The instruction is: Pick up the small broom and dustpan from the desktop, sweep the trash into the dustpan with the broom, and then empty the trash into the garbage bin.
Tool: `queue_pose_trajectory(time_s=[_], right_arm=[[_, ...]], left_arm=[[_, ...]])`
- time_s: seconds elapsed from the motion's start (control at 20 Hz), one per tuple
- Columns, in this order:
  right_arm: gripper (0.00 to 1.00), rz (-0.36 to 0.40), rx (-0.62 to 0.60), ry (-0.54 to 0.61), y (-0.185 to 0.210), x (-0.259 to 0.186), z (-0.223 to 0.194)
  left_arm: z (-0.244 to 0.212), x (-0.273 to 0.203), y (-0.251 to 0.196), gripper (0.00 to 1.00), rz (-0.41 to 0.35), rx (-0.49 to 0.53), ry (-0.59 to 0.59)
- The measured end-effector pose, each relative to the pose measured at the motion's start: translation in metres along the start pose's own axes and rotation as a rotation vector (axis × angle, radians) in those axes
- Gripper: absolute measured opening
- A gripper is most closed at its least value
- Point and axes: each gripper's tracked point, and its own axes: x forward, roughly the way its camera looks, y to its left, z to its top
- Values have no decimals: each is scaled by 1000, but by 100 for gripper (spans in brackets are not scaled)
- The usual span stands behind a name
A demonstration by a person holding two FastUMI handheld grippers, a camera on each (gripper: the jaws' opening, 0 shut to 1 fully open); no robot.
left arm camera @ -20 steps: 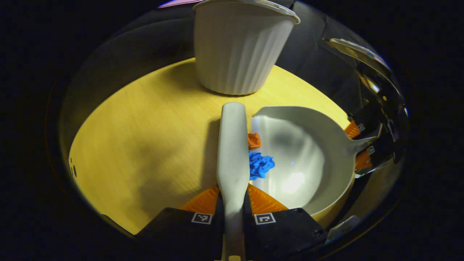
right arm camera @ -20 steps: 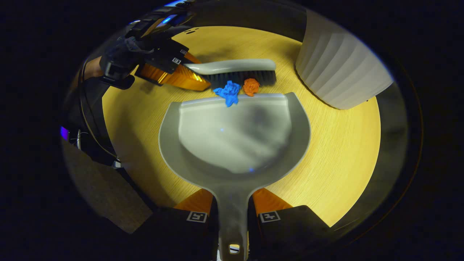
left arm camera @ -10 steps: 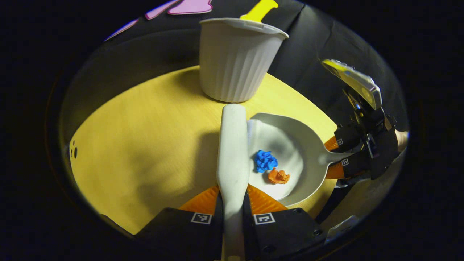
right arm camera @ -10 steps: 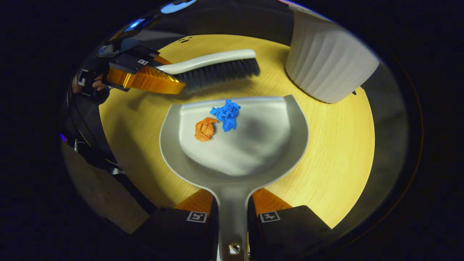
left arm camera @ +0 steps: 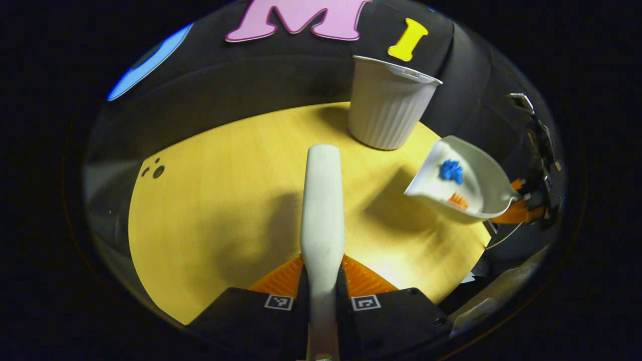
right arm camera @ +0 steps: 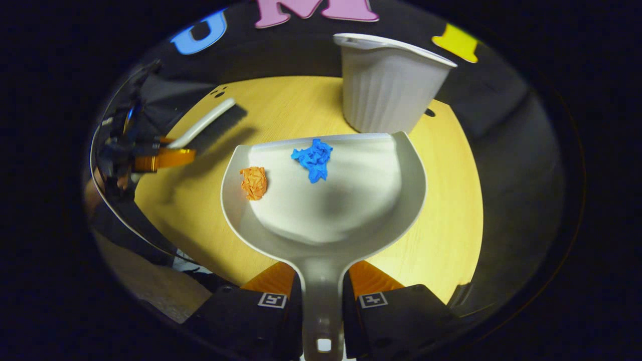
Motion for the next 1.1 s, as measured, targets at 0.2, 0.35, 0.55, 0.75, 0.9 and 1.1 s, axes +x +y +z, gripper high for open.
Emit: queue_pose_trajectory(time_s=[0.2,0.35,0.55,0.75,0.9,1.1], right_arm=[[34,-121,103,-130,-32,-50,50],[37,-197,135,-194,-48,-81,76],[37,-283,136,-252,-71,-114,119],[37,-409,51,-257,-108,-125,173],[37,-478,-32,-239,-128,-130,208],[37,-569,-182,-170,-146,-126,243]], left_arm=[[-8,6,9,28,-7,-33,4],[-5,18,21,28,-24,-21,11],[5,27,17,27,-38,-17,2],[-7,12,26,28,-48,-27,-14],[-6,14,31,28,-52,-39,-12],[-8,13,37,27,-53,-62,-15]])
